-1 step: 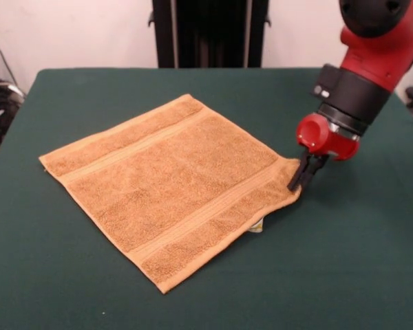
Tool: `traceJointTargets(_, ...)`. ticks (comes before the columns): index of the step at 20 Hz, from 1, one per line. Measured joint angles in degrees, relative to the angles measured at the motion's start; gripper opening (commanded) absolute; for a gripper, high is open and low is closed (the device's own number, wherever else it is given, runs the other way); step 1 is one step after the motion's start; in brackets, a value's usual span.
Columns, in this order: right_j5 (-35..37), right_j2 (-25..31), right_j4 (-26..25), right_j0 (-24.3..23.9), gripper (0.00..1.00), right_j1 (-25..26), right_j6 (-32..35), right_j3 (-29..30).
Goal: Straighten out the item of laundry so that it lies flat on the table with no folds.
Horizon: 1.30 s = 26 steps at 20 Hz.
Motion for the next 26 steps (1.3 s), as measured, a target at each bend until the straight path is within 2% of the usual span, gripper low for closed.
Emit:
traceJointTargets(20, 0.12, -0.37, 2.81, 0.28, 1.0, -0.79, 0.01, -2.8)
traceJointTargets(26, 0.14, 0.71, 3.81, -0.62, 1.0, -4.45, 0.01, -1.48)
